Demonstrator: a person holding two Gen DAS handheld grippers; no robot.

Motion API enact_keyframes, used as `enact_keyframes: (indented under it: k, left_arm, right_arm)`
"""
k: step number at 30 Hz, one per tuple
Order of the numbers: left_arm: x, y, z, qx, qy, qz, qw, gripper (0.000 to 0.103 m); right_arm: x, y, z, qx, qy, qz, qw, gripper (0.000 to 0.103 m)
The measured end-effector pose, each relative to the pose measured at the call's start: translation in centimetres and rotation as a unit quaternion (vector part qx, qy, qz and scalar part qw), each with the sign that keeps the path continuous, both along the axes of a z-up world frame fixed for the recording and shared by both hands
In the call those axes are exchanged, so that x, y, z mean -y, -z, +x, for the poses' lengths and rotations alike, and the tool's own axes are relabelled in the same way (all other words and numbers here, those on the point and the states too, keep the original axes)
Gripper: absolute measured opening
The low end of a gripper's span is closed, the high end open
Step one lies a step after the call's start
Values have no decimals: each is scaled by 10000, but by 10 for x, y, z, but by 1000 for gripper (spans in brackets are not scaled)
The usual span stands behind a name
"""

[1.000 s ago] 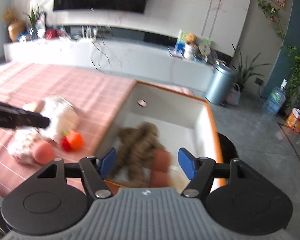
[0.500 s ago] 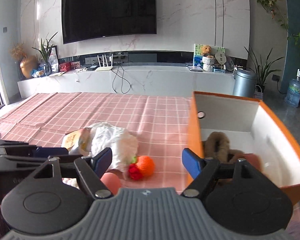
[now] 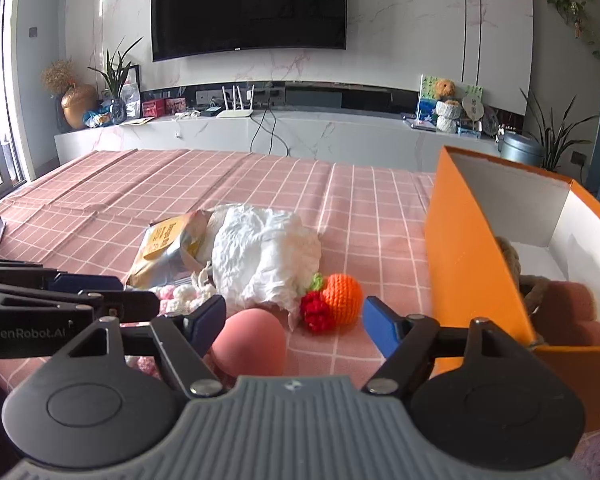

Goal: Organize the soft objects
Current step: 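Move the left tool to the pink ball while the right tool approaches the orange crocheted fruit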

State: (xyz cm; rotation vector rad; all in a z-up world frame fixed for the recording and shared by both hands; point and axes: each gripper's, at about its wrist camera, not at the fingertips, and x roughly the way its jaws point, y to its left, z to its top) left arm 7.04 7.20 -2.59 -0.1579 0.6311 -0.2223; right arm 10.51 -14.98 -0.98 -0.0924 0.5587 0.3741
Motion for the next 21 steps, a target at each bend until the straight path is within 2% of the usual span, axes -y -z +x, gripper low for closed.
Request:
enact_keyframes:
  k: [3,7,10,16,21]
  left_arm:
    - [7,0,2,85,334,112,9993,47]
    - [29,3,3,263,903,546,9941,47]
    - [44,7,11,255,1247,716,9893,48]
    - [61,16,23,225,1633,1125,9799,61]
    - [71,24,35,128,1748,1341,9753,62]
  right_arm:
    - [-1,3,2,-65,13,-24,10000,63]
    - [5,0,6,-4,365,-207,9991,51]
    - [14,3,12,-251,435,-61,9987,41]
    - [24,11,21,-644,457,171,9967,40]
    - [25,15,28,-775,432,291,9956,40]
